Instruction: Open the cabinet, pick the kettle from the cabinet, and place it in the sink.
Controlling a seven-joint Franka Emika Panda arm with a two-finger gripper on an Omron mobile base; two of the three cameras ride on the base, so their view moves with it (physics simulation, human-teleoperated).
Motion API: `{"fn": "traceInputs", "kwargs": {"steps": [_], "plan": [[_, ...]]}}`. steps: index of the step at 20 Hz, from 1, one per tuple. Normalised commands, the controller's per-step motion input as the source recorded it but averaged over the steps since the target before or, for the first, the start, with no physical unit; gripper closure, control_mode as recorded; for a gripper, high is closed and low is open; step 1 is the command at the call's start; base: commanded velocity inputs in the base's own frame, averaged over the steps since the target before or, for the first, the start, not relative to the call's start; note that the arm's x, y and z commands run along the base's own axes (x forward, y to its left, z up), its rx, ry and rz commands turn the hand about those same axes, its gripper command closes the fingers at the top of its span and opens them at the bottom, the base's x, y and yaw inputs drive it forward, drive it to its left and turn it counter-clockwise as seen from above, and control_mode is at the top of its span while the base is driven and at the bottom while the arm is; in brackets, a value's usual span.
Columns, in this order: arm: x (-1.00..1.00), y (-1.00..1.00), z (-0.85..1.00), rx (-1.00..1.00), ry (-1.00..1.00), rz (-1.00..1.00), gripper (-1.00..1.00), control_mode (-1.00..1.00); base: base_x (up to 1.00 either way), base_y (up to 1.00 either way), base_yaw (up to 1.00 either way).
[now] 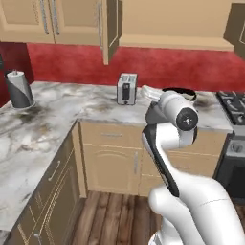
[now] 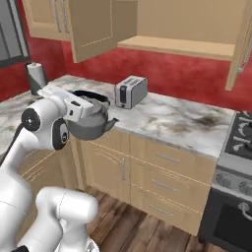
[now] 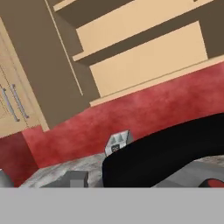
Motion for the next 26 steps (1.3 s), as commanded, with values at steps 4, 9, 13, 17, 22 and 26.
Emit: {"fn": "traceInputs", "kwargs": {"steps": [4, 9, 13, 17, 22, 26], "plan": [[0.0, 0.0, 0.0, 0.0, 0.0, 0.0, 1.0, 1.0, -0.16, 0.03, 0.87], [0.0, 0.0, 0.0, 0.0, 0.0, 0.0, 1.0, 1.0, -0.14, 0.04, 0.9], [0.0, 0.0, 0.0, 0.0, 0.0, 0.0, 1.0, 1.0, -0.12, 0.04, 0.87], [0.0, 0.0, 0.0, 0.0, 0.0, 0.0, 1.0, 1.0, -0.07, 0.03, 0.67], [0.0, 0.0, 0.0, 0.0, 0.0, 0.0, 1.0, 1.0, 0.0, 0.09, 0.45], [0.0, 0.0, 0.0, 0.0, 0.0, 0.0, 1.0, 1.0, 0.0, 0.11, 0.14]]}}
